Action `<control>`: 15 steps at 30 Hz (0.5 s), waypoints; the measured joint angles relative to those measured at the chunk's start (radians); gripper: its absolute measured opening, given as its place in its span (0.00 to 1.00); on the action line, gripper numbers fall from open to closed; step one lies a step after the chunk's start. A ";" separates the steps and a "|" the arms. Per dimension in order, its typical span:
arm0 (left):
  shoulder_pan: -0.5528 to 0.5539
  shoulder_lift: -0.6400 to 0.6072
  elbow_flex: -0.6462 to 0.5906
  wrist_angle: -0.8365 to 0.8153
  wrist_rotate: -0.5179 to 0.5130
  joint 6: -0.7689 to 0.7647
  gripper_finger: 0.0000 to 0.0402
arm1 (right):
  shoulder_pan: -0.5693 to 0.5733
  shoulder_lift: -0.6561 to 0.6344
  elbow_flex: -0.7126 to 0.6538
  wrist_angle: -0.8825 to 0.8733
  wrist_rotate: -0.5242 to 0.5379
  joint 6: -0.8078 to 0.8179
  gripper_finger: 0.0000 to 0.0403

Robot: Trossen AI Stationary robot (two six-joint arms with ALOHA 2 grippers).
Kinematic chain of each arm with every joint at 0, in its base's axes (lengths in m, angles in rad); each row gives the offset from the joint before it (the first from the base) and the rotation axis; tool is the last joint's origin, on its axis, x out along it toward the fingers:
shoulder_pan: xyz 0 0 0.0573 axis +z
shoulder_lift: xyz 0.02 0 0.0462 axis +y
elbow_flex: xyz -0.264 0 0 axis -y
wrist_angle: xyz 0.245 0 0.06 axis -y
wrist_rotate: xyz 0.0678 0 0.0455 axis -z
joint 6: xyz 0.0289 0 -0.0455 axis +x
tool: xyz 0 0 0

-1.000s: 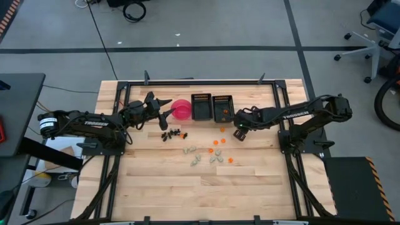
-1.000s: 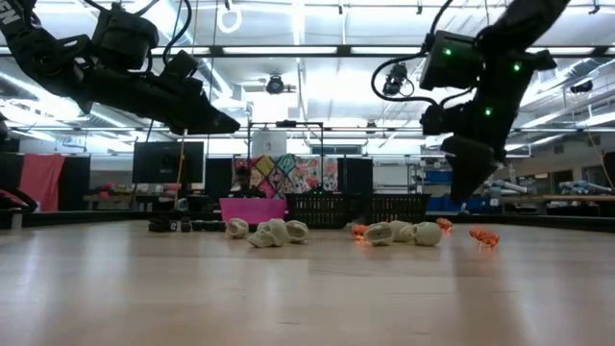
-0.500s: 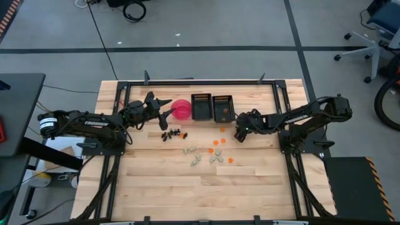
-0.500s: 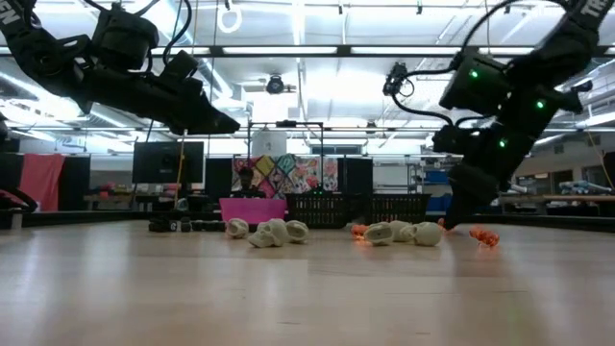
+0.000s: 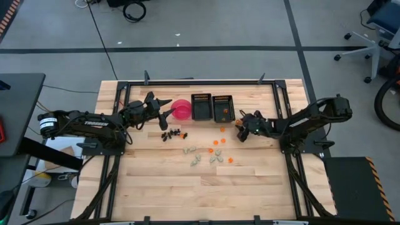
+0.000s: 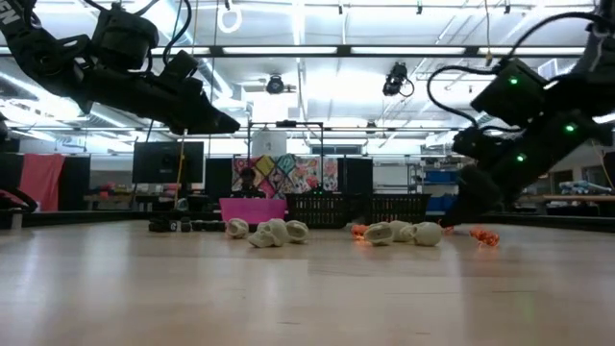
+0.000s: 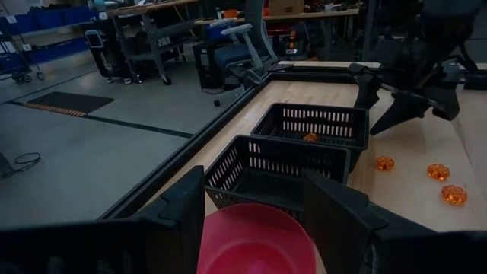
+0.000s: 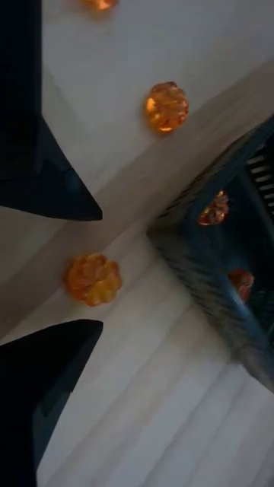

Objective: Sort Halloween decoration
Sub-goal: Put the orange pumpkin toy into the right black bin

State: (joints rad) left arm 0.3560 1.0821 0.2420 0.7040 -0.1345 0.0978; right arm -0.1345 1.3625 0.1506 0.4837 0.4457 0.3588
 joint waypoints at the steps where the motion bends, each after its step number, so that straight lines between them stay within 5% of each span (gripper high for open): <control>1: 0.000 0.000 0.000 0.000 0.000 0.000 0.47 | 0.000 0.004 -0.016 0.044 0.000 -0.002 0.55; 15: 0.000 0.000 0.000 0.003 0.000 0.000 0.47 | 0.000 0.179 -0.082 0.363 -0.001 -0.088 0.52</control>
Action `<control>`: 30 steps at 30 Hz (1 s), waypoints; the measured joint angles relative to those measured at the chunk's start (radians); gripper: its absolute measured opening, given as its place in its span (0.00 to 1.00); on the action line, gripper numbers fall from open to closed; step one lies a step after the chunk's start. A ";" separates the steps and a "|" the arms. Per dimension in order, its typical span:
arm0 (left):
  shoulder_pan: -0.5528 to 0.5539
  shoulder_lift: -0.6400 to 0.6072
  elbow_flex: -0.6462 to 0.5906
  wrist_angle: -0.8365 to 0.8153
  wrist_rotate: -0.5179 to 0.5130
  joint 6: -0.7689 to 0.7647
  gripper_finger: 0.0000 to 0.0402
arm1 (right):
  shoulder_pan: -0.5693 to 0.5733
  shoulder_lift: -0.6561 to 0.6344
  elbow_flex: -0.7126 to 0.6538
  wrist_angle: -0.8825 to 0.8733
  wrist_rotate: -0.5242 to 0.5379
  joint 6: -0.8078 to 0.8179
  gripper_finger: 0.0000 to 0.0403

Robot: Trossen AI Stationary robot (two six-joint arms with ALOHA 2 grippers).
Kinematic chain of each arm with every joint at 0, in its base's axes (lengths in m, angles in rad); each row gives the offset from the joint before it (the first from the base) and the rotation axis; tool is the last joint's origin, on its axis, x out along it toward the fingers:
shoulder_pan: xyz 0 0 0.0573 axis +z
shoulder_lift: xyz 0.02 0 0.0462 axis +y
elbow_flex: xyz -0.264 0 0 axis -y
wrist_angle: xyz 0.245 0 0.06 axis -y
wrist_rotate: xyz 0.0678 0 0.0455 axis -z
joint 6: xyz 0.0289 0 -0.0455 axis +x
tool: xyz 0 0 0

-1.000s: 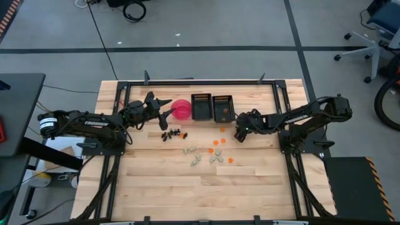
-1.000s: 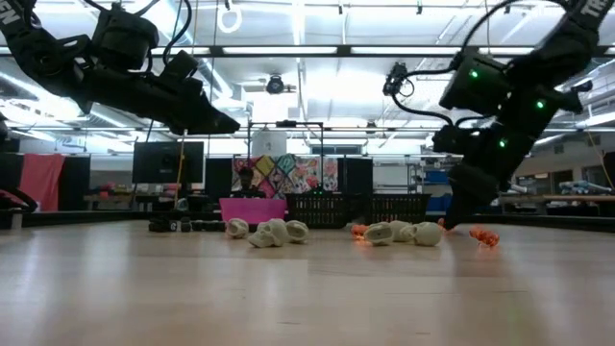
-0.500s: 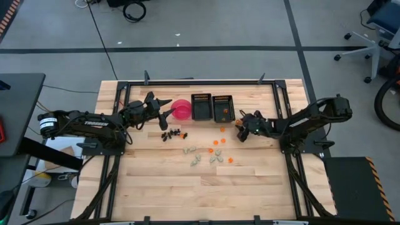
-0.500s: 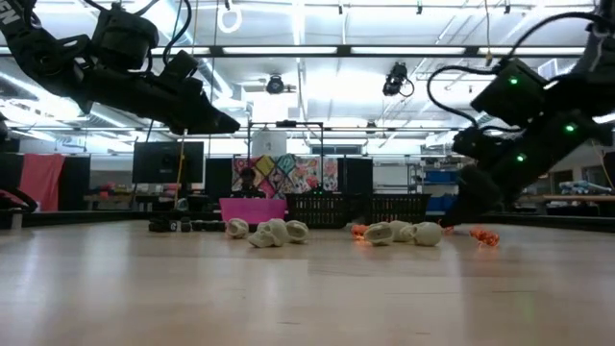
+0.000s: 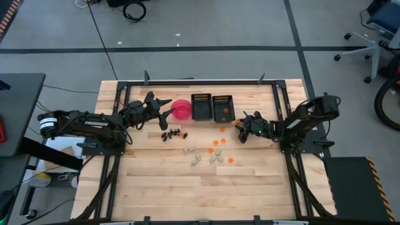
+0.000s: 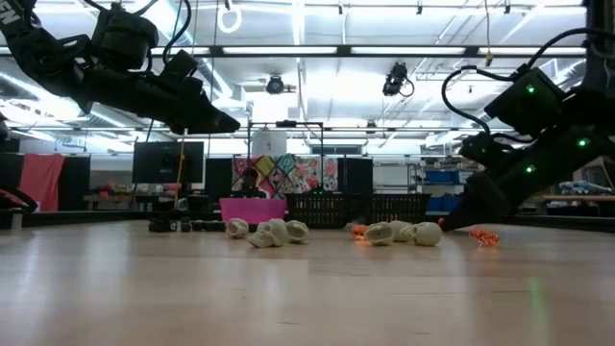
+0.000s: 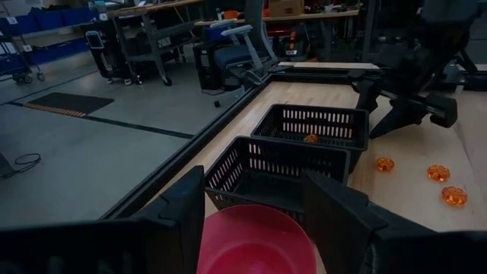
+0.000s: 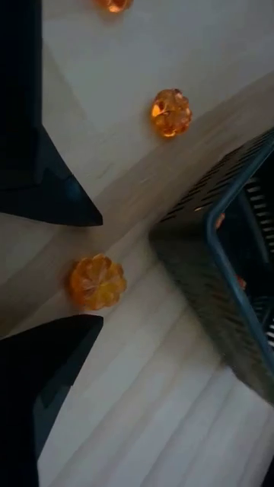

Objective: Sort Halloween decoration
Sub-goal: Put the orange pumpkin toy into the right black bin

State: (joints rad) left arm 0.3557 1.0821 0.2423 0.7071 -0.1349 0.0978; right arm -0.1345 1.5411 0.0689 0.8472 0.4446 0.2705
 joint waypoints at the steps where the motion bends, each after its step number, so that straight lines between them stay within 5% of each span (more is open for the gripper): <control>1: 0.000 0.000 0.000 0.000 0.000 0.000 0.47 | 0.000 0.022 0.000 0.027 0.001 -0.008 0.52; 10: 0.000 0.000 0.000 -0.001 0.000 0.000 0.47 | 0.000 0.155 0.002 0.178 0.004 -0.008 0.48; 21: 0.000 0.000 0.000 -0.002 0.000 0.000 0.47 | 0.000 0.139 0.002 0.165 -0.047 -0.030 0.28; 30: 0.000 0.000 0.000 -0.002 0.000 0.001 0.47 | 0.021 0.139 0.009 0.169 -0.122 0.009 0.28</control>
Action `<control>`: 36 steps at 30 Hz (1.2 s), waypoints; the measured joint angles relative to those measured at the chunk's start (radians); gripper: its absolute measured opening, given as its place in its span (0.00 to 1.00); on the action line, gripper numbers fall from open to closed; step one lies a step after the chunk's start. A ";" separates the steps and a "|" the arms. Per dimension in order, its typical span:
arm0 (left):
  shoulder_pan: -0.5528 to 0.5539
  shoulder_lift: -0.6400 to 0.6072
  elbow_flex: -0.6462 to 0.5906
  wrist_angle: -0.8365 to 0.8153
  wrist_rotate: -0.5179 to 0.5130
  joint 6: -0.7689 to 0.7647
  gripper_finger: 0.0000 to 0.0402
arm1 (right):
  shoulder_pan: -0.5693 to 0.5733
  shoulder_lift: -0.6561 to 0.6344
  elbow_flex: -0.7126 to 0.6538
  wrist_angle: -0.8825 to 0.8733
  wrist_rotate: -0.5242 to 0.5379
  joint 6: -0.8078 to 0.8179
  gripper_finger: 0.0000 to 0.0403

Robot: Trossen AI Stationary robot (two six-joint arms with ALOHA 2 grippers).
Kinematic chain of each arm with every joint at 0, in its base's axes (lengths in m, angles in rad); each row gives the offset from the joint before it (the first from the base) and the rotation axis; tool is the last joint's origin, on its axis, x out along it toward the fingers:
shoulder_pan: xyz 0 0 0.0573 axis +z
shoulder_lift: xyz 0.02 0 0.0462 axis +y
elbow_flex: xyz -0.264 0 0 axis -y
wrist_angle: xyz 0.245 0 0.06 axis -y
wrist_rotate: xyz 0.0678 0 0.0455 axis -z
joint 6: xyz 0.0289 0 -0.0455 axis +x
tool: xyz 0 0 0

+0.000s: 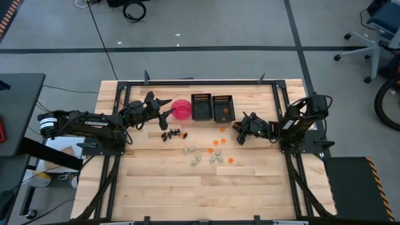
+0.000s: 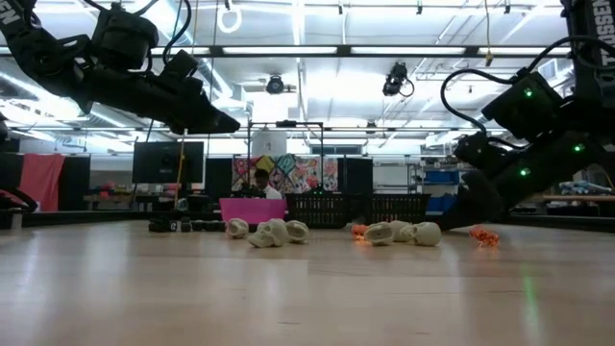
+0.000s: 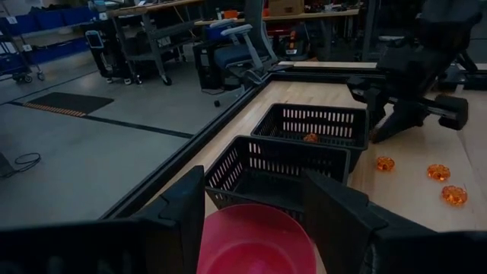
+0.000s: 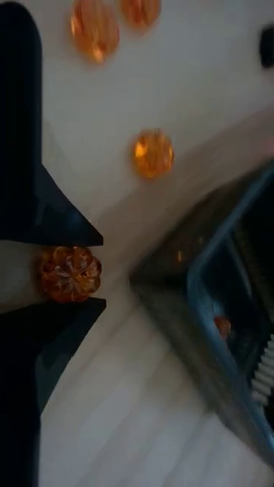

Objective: Sort Halloween decoration
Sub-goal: Put the orange pumpkin toy into the right black bin

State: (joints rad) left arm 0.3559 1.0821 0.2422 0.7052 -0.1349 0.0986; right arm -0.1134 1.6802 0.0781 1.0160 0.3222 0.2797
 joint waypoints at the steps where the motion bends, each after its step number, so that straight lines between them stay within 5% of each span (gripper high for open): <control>1: 0.000 0.000 0.000 0.000 0.000 0.000 0.47 | 0.004 0.000 0.006 -0.001 -0.023 0.001 0.28; 10: 0.000 0.000 0.000 0.000 0.000 0.000 0.47 | 0.024 0.005 0.108 -0.021 -0.306 -0.001 0.28; 17: 0.000 0.000 0.000 0.000 0.000 -0.001 0.47 | 0.024 0.004 0.215 -0.006 -0.317 -0.097 0.28; 31: 0.000 0.000 0.000 0.000 0.000 0.000 0.47 | 0.053 0.003 0.281 -0.009 0.129 -0.298 0.28; 36: 0.000 0.000 0.000 0.000 0.000 0.000 0.47 | 0.020 0.002 0.281 -0.009 0.201 -0.262 0.28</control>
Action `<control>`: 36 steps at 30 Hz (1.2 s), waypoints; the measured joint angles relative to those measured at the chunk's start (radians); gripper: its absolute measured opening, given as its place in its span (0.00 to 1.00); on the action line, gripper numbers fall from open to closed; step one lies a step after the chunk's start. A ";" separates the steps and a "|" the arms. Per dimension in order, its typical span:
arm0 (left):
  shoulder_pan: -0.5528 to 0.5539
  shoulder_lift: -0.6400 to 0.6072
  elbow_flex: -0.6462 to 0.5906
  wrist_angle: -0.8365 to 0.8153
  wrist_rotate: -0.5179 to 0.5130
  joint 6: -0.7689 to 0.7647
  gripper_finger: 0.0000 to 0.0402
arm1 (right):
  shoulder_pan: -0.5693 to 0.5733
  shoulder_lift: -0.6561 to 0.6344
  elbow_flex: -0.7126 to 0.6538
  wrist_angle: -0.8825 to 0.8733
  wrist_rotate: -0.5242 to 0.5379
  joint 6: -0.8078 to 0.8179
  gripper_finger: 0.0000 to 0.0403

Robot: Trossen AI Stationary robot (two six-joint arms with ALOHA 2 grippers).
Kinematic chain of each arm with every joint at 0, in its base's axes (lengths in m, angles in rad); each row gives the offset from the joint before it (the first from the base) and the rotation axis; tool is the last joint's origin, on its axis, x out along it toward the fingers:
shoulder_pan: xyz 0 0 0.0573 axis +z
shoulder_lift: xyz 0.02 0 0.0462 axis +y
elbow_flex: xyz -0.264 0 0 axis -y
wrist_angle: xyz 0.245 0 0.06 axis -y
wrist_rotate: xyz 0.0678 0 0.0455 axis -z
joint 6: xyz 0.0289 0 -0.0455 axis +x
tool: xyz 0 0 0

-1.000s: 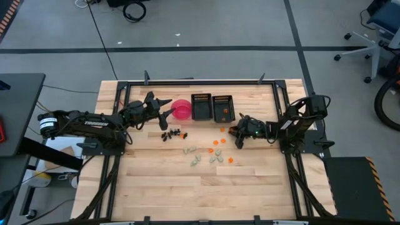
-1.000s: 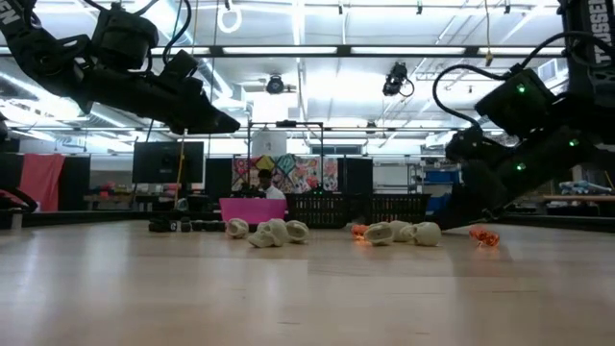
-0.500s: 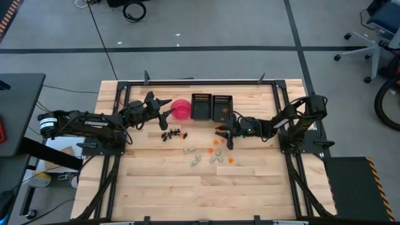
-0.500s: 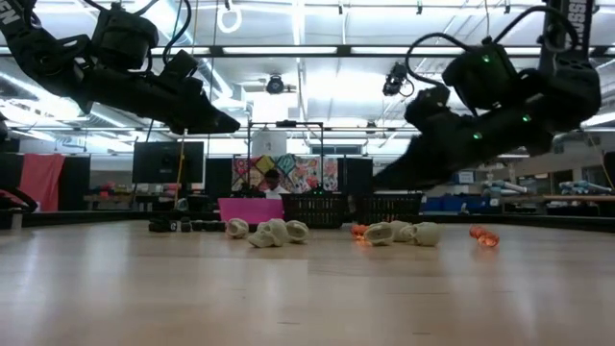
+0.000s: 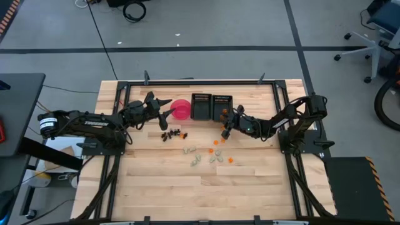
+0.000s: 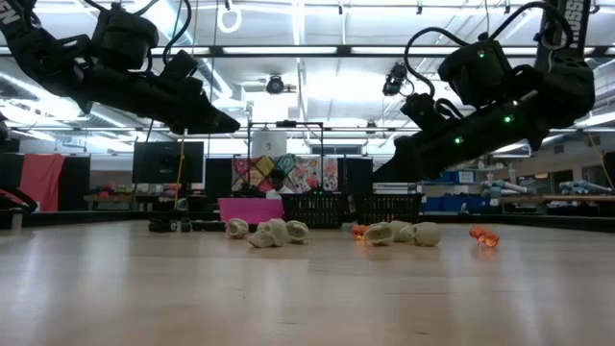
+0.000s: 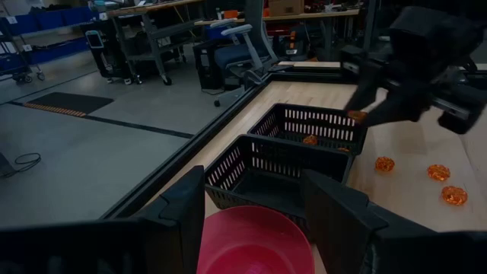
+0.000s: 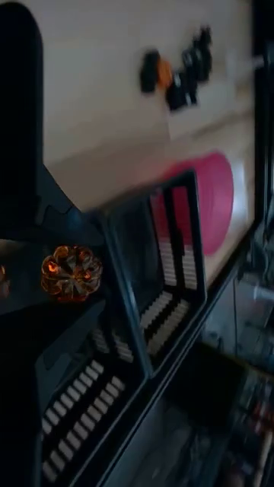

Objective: Sort Halloween decoration
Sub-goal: Put the orange pumpkin toy into the right black bin

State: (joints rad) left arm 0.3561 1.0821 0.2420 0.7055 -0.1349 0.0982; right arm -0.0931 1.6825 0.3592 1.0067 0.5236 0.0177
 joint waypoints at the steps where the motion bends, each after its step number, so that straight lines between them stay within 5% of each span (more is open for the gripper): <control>1: 0.000 0.000 0.000 0.000 0.000 0.000 0.47 | -0.008 0.000 0.000 -0.001 0.002 0.013 0.28; 14: 0.000 0.000 0.000 0.000 0.000 0.000 0.47 | -0.043 -0.001 0.000 -0.083 -0.019 0.086 0.30; 29: 0.000 0.000 0.000 0.000 0.000 0.000 0.47 | 0.004 -0.095 0.000 -0.073 -0.027 -0.064 0.51; 36: 0.001 0.000 0.000 0.000 0.000 0.000 0.47 | 0.071 -0.152 0.001 -0.130 -0.276 -0.063 0.50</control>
State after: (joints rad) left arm 0.3568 1.0821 0.2423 0.7056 -0.1349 0.0985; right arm -0.0217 1.5304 0.3603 0.8764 0.2475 -0.0449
